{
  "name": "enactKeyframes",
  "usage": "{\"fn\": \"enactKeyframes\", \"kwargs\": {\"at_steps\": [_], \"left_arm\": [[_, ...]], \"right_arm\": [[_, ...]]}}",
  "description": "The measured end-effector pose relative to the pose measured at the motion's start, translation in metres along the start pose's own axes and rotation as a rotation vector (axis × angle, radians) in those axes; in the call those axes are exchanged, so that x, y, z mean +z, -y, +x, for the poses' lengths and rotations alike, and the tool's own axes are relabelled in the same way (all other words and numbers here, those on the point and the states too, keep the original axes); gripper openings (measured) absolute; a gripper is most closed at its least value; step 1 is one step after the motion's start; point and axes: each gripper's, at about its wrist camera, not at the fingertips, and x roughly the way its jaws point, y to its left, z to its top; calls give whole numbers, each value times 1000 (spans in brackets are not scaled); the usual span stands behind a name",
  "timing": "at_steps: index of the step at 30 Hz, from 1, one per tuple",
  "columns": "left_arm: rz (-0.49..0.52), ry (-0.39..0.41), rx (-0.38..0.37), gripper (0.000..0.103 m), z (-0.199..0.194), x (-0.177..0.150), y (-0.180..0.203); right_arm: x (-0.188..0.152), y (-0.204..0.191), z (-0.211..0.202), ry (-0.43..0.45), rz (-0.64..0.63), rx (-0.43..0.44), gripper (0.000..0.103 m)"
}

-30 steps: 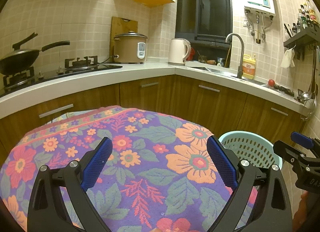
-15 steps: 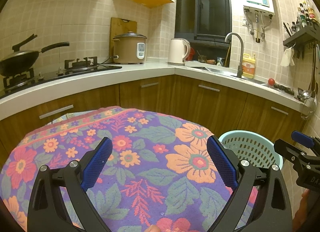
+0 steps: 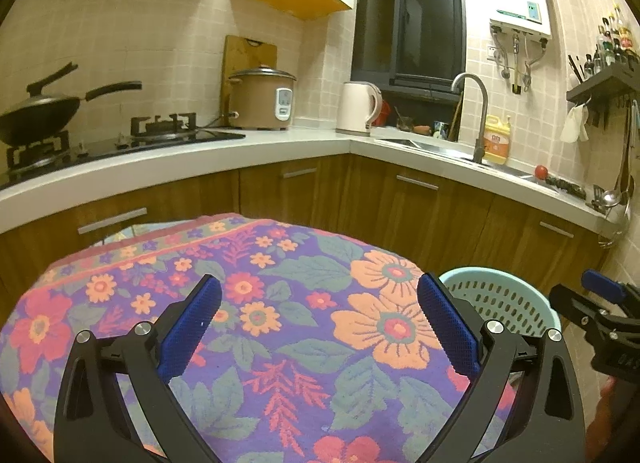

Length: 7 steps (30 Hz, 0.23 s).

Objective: Collect trash

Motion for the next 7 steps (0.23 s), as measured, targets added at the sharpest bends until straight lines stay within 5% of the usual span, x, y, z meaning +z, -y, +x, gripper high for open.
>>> {"fn": "enactKeyframes", "kwargs": {"at_steps": [7], "left_arm": [[-3, -1, -9, 95, 2, 0, -1]], "right_arm": [[0, -1, 0, 3, -6, -1, 90]]}}
